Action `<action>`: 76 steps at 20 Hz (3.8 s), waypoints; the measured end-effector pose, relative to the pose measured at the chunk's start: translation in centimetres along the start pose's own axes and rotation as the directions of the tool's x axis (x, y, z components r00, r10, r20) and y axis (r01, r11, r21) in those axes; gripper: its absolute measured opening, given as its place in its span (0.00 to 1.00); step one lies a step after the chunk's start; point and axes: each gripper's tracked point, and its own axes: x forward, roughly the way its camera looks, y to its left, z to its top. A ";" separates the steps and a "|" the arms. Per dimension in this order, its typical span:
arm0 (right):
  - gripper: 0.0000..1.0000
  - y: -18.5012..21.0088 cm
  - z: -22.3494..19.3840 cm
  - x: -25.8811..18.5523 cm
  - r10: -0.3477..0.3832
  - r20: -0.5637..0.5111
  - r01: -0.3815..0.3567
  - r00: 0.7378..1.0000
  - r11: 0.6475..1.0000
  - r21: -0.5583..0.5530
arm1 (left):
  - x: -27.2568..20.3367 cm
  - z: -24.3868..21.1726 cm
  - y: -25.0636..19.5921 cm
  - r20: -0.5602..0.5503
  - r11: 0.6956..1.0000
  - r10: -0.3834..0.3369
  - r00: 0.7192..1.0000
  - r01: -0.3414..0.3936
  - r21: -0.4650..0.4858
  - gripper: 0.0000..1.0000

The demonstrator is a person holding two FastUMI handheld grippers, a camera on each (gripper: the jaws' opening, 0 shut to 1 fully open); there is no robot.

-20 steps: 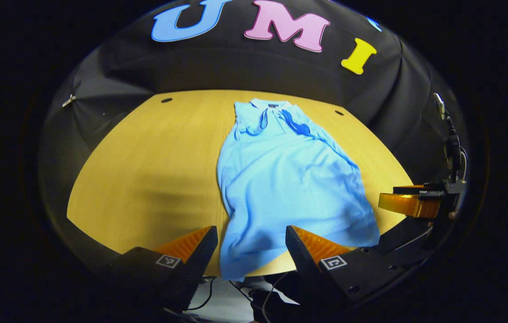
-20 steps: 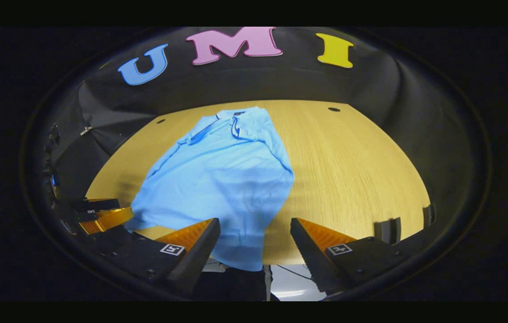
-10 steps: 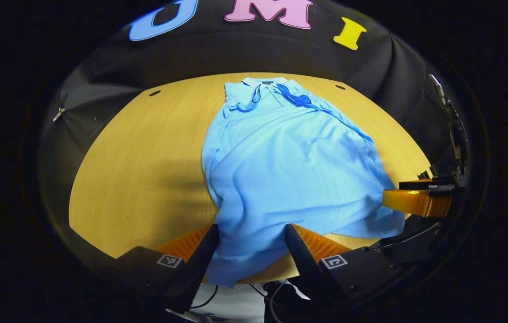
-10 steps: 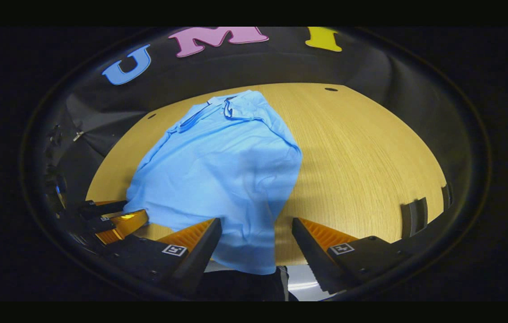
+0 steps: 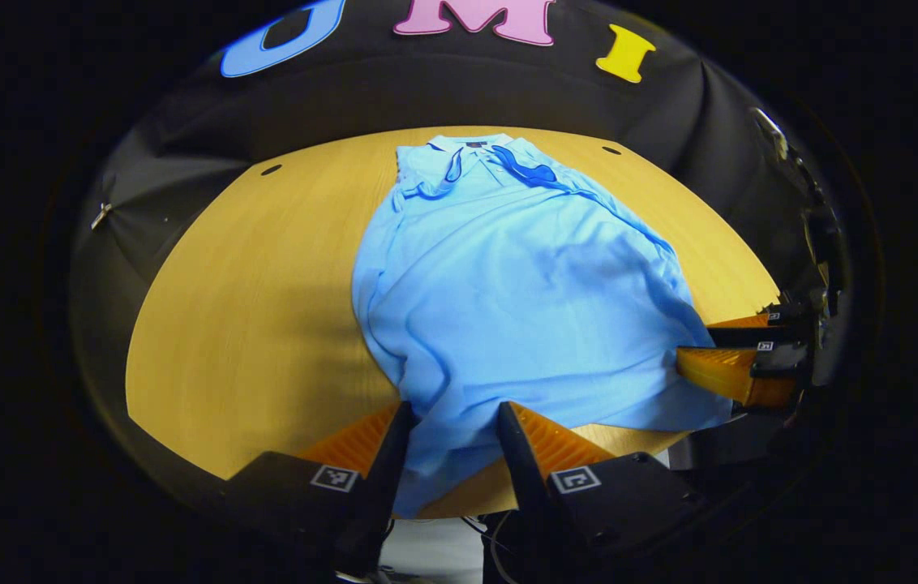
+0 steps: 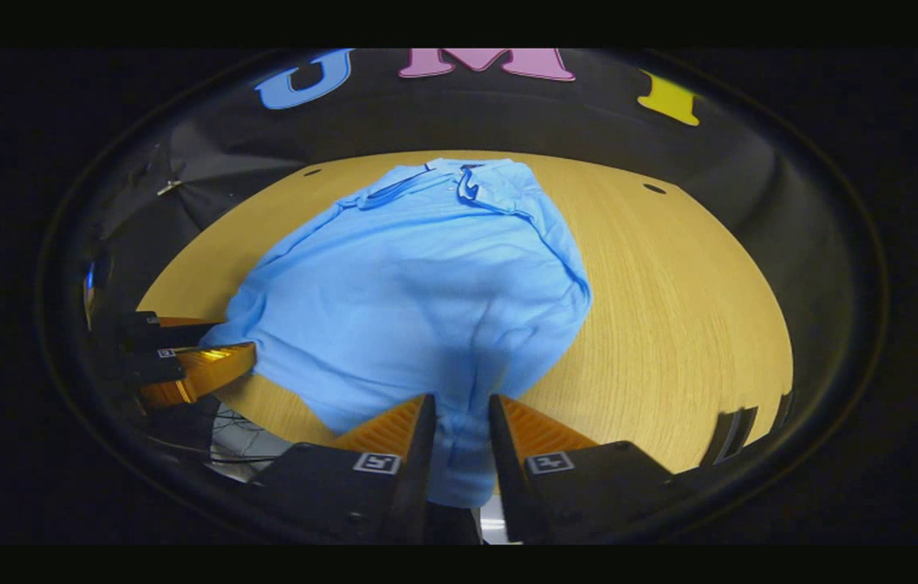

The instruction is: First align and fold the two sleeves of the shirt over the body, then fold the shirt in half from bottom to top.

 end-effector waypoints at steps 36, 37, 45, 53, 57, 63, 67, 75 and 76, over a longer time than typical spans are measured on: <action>0.06 -7.1 43.2 11.8 0.045 0.455 -0.066 0.889 0.997 0.029 | 11.4 40.5 7.7 0.284 0.987 -0.036 0.958 0.078 -0.138 0.06; 0.06 -7.3 44.3 13.2 0.041 0.457 -0.060 0.889 0.998 0.028 | 12.8 41.9 8.3 0.290 0.989 -0.026 0.957 0.066 -0.129 0.06; 0.24 -11.0 44.2 20.4 -0.078 0.368 0.048 0.926 0.995 0.089 | 20.6 43.3 11.8 0.218 0.986 0.070 0.973 -0.035 -0.163 0.24; 0.96 -11.7 42.3 10.1 -0.141 0.521 0.121 0.842 0.990 0.072 | 8.7 42.6 12.2 0.450 0.979 0.118 0.885 -0.029 -0.201 0.98; 0.96 -10.4 39.9 1.1 -0.155 0.612 0.130 0.776 0.988 0.086 | -0.1 39.6 10.2 0.551 0.985 0.124 0.825 -0.036 -0.168 0.97; 0.96 -7.7 35.1 -12.9 -0.182 0.698 0.172 0.693 0.981 0.085 | -14.2 33.4 6.5 0.664 0.987 0.112 0.739 -0.004 -0.162 0.97; 0.96 -6.5 30.7 -20.2 -0.193 0.727 0.143 0.659 0.981 0.131 | -23.2 28.8 4.5 0.737 0.985 0.122 0.665 0.009 -0.172 0.97; 0.96 -4.6 18.2 -27.3 -0.237 0.739 0.120 0.631 0.971 0.209 | -31.6 20.1 1.3 0.790 0.962 0.213 0.575 0.019 -0.273 0.97; 0.95 -4.1 16.8 -27.4 -0.230 0.726 0.111 0.648 0.972 0.209 | -32.1 19.1 1.4 0.794 0.960 0.223 0.566 0.014 -0.279 0.97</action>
